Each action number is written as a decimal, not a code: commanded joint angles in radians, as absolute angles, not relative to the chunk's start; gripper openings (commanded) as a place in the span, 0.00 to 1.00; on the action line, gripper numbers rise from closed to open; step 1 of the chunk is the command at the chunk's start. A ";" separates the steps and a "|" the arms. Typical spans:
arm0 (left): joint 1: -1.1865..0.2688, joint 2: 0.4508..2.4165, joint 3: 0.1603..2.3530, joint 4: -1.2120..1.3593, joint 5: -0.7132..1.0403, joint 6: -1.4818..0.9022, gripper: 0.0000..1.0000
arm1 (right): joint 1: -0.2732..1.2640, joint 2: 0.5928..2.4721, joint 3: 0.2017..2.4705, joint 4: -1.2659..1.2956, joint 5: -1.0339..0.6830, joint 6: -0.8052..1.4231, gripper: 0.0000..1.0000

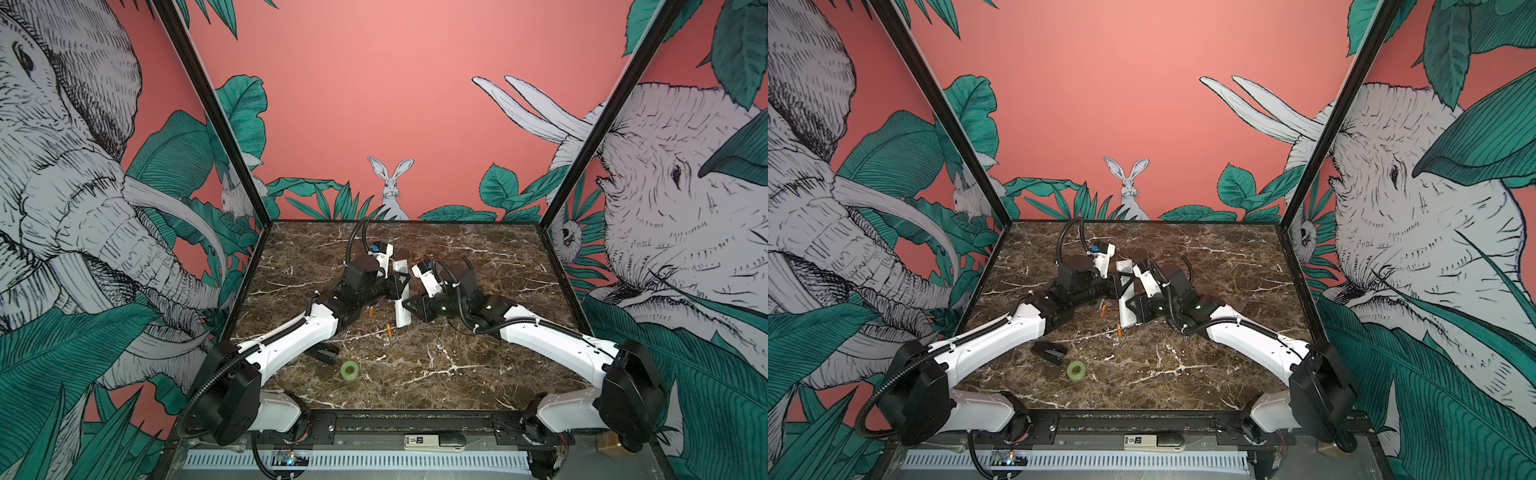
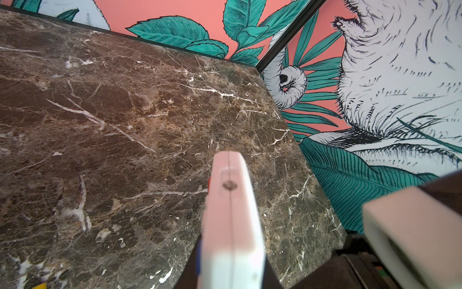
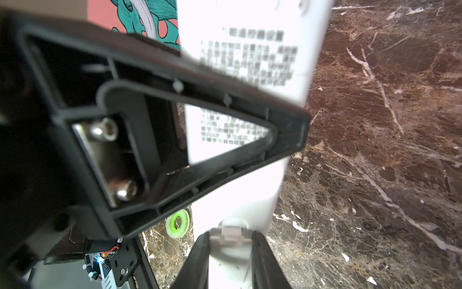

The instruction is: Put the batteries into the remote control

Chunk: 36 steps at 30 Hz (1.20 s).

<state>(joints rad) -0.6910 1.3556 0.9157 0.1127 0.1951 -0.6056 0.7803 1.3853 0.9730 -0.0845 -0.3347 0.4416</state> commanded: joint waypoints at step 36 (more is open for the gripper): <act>-0.657 1.308 0.903 0.114 0.202 -0.598 0.00 | 0.775 1.251 0.890 0.041 -0.294 0.394 0.22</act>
<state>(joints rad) -0.6697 1.3491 0.9115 0.1123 0.1940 -0.6056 0.7765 1.2827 0.9001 -0.0032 -0.3153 0.4137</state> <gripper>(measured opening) 0.212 0.236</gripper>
